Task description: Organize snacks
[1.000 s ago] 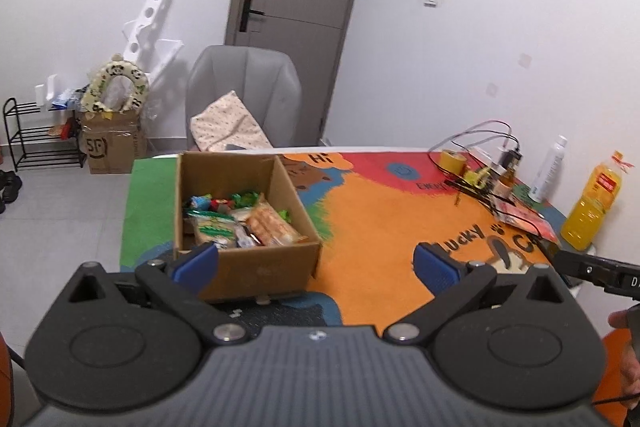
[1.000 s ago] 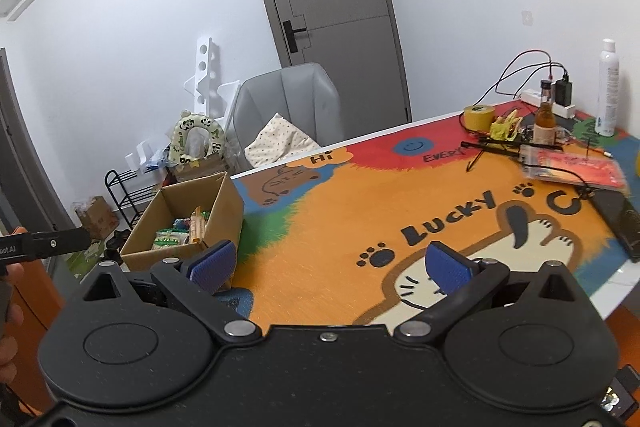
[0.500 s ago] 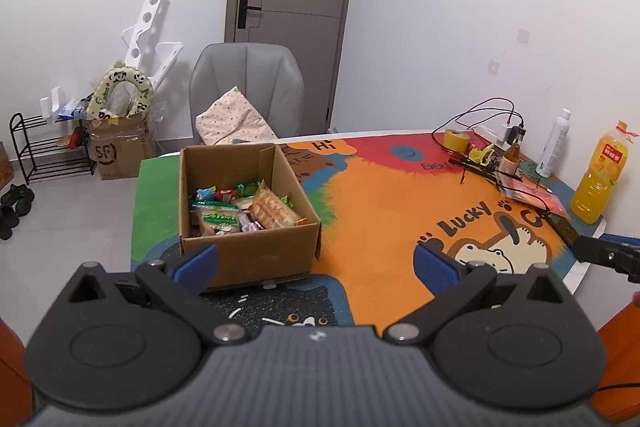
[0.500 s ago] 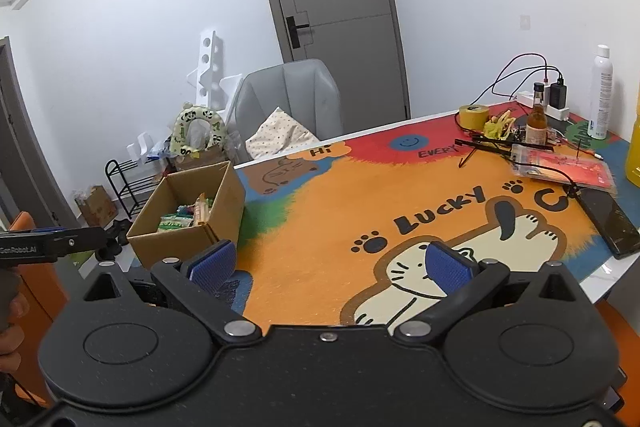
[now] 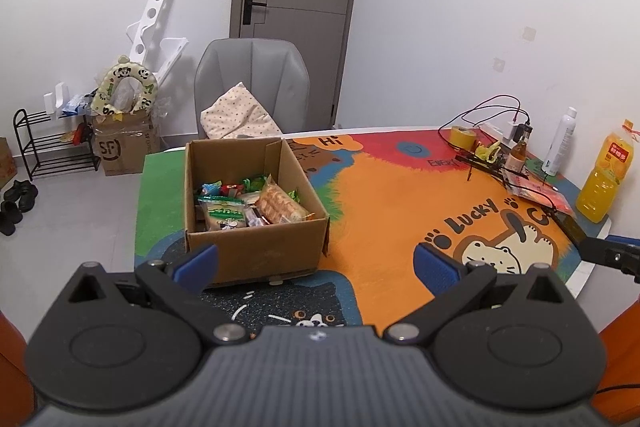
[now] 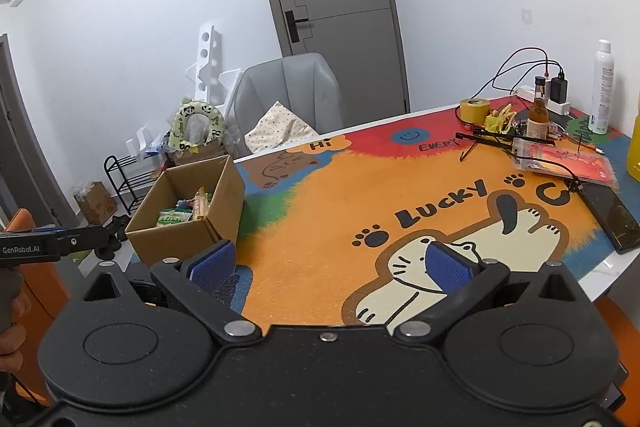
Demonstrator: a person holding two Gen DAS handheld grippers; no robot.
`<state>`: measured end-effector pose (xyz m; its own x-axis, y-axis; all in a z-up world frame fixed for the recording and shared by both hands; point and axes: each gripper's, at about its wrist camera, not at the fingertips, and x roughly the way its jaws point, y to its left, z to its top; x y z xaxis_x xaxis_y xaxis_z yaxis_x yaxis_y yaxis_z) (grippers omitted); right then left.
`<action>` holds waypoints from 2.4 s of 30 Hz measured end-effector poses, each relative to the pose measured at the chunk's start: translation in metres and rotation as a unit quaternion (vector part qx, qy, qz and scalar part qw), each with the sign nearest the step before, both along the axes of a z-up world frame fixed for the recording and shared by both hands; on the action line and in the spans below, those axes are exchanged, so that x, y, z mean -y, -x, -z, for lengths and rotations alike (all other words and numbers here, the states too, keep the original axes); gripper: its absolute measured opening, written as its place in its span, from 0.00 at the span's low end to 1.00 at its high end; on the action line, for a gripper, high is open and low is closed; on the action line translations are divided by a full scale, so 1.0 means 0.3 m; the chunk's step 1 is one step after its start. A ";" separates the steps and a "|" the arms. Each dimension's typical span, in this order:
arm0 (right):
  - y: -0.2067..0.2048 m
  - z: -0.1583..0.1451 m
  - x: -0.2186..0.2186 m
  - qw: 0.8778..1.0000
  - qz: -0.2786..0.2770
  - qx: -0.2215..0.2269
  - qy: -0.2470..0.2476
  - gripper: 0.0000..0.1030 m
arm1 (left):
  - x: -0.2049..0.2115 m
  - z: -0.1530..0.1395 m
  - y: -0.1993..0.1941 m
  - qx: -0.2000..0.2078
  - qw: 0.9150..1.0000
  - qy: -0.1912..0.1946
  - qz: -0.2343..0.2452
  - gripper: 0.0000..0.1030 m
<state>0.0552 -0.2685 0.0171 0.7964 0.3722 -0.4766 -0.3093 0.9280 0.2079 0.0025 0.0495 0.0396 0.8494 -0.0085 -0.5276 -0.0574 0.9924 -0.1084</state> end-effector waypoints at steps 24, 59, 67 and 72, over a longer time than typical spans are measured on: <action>0.006 -0.001 -0.014 1.000 -0.003 0.003 0.004 1.00 | 0.017 0.005 -0.002 0.003 1.000 -0.008 0.005 1.00; 0.004 0.006 -0.010 1.000 0.002 0.000 0.008 1.00 | 0.051 0.004 -0.010 0.002 1.000 -0.014 0.017 1.00; 0.002 0.007 -0.014 1.000 0.005 0.000 0.008 1.00 | 0.049 0.006 -0.008 0.002 1.000 -0.015 0.019 1.00; 0.002 0.007 -0.012 1.000 0.004 0.001 0.010 1.00 | 0.050 0.006 -0.011 0.002 1.000 -0.015 0.019 1.00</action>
<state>0.0547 -0.2649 0.0150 0.7998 0.3569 -0.4826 -0.3028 0.9341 0.1890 0.0059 0.0345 0.0379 0.8513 -0.0247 -0.5242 -0.0195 0.9967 -0.0786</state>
